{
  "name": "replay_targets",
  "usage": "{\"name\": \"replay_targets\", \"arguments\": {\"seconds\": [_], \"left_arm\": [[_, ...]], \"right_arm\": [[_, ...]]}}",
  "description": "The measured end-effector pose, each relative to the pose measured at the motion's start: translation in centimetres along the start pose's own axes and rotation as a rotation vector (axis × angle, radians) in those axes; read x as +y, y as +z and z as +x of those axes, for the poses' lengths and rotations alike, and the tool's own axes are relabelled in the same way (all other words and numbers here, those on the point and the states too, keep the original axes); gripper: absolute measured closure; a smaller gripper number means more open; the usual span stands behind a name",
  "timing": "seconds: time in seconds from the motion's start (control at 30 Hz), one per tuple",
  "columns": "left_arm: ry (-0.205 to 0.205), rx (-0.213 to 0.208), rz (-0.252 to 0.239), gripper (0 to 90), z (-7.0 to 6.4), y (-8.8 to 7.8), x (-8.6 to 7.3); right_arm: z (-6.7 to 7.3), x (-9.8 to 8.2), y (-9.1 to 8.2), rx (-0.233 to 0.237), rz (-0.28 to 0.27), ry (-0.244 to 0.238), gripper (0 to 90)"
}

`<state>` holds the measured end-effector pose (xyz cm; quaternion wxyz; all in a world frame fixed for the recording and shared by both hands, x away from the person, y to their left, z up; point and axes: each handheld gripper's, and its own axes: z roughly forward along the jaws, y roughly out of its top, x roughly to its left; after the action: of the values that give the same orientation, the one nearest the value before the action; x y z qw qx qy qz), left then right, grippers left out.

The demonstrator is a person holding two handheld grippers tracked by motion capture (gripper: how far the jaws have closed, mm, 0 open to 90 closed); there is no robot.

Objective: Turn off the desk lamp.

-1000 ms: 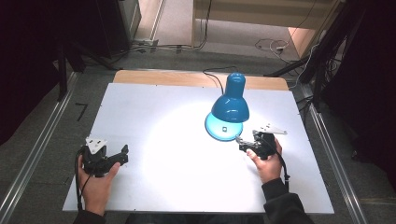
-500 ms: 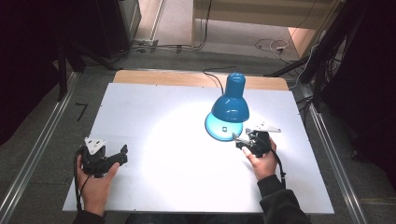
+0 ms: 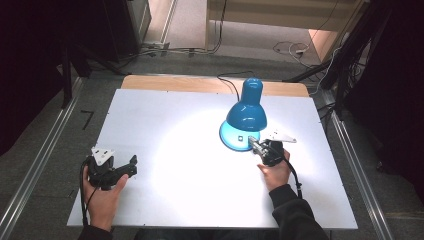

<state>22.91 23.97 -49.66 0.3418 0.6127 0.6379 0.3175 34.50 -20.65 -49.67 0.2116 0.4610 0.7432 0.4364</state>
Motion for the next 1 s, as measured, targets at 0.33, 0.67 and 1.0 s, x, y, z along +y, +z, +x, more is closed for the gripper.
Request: {"name": "replay_targets", "arguments": {"seconds": [0.33,0.67,1.0], "left_arm": [[-0.003,-0.002,-0.002,12.4,0.1,0.0,0.0],[-0.004,-0.002,-0.001,12.7,0.1,0.1,0.0],[-0.002,0.0,-0.003,12.7,0.0,0.0,0.0]], "right_arm": [[1.0,0.2,1.6,0.026,-0.006,-0.007,87.7],[1.0,0.1,2.3,0.02,0.0,-0.004,87.7],[1.0,0.3,2.6,0.014,-0.004,-0.027,88.1]]}}
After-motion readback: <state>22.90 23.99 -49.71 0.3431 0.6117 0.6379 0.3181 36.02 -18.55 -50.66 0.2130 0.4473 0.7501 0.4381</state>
